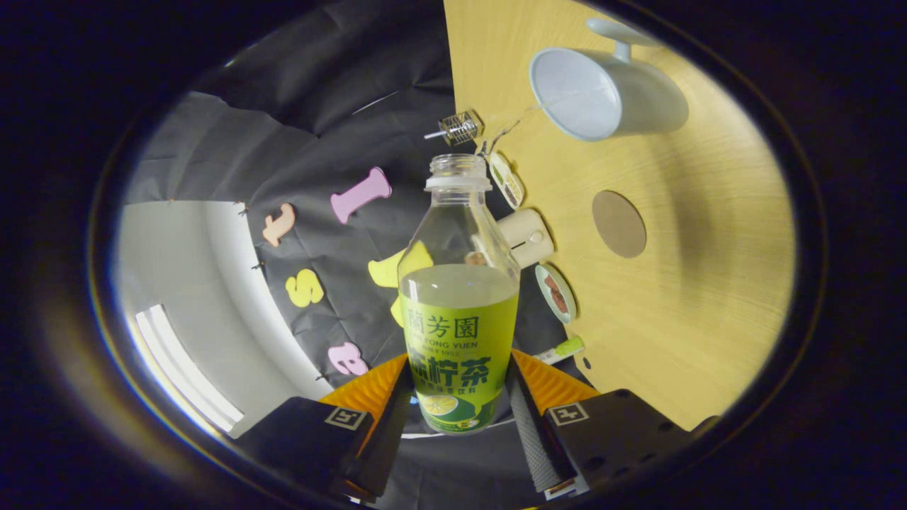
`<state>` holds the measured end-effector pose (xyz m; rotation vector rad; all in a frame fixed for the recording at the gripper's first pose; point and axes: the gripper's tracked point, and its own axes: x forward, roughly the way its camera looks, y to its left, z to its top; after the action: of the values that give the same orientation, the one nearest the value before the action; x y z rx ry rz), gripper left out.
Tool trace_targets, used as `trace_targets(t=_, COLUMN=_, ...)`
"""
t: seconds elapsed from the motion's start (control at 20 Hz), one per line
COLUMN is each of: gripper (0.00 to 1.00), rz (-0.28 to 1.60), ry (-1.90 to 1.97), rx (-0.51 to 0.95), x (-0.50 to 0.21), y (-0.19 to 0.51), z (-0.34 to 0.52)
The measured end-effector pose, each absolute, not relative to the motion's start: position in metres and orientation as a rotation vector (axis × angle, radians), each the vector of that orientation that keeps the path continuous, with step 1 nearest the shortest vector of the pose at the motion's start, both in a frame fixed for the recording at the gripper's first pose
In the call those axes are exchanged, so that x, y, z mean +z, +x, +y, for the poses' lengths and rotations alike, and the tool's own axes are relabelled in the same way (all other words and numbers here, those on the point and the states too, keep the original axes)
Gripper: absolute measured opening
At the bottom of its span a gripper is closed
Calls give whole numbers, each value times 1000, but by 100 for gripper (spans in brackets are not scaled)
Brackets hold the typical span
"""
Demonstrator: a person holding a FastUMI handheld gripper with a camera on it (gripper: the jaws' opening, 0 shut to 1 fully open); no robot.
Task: Take the bottle from table, then pour the juice into the cup, finally place the bottle on the coaster
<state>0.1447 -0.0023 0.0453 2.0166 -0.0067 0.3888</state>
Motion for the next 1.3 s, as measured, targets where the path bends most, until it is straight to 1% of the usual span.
trace_targets(t=0.5, gripper=78, rz=-58, ry=2095, rx=397, x=57, y=147, z=-11)
trace_targets(t=0.85, gripper=78, rz=-101, ry=2137, rx=418, x=80, y=154, z=-16)
trace_targets(t=1.3, gripper=77, rz=-108, ry=2183, rx=426, x=85, y=149, z=-17)
